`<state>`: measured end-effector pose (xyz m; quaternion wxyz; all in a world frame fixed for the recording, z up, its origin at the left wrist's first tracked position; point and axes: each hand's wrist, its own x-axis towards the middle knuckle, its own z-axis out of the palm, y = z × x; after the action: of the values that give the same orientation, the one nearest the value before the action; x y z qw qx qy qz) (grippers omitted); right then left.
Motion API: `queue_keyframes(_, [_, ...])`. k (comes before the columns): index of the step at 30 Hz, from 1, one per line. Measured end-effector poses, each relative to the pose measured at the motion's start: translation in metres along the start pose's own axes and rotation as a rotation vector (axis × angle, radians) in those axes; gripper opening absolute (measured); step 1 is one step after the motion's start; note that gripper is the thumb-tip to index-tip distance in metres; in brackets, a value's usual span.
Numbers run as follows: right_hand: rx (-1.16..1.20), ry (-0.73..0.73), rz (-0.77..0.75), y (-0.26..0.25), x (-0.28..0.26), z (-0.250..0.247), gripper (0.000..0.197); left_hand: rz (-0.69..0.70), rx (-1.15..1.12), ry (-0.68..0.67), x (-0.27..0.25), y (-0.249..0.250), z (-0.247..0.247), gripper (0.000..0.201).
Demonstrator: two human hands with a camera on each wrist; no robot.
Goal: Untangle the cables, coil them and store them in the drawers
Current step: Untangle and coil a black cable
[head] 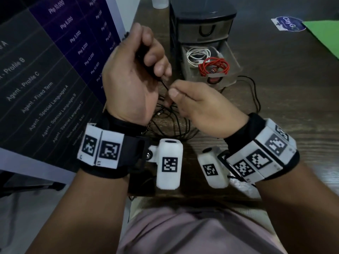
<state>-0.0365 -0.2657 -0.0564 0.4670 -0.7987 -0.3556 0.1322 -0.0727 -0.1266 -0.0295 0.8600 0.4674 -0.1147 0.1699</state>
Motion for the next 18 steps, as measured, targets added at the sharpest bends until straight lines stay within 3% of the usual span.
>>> queue_keyframes(3, [-0.107,-0.091,0.026,-0.009,-0.004,-0.006,0.031,0.083,0.251,0.079,-0.002,-0.010,-0.002,0.026])
queue_keyframes(6, [-0.125,-0.178,0.016,-0.019,-0.007,-0.010,0.033,0.160,0.671,0.116,-0.002,-0.019,-0.010,0.020])
queue_keyframes(9, [-0.128,-0.177,-0.018,-0.025,-0.009,-0.020,0.035,0.079,1.023,0.046,-0.002,-0.023,-0.015,0.030])
queue_keyframes(11, [-0.113,-0.139,-0.038,-0.026,-0.009,-0.030,0.022,-0.023,1.151,-0.001,-0.003,-0.023,-0.018,0.049])
queue_keyframes(15, [-0.051,-0.004,-0.064,-0.022,-0.008,-0.048,0.014,-0.229,1.172,-0.014,-0.008,-0.018,-0.017,0.078])
queue_keyframes(18, [-0.064,0.222,-0.127,-0.018,-0.002,-0.052,0.012,-0.346,0.975,-0.104,-0.011,-0.015,-0.010,0.078])
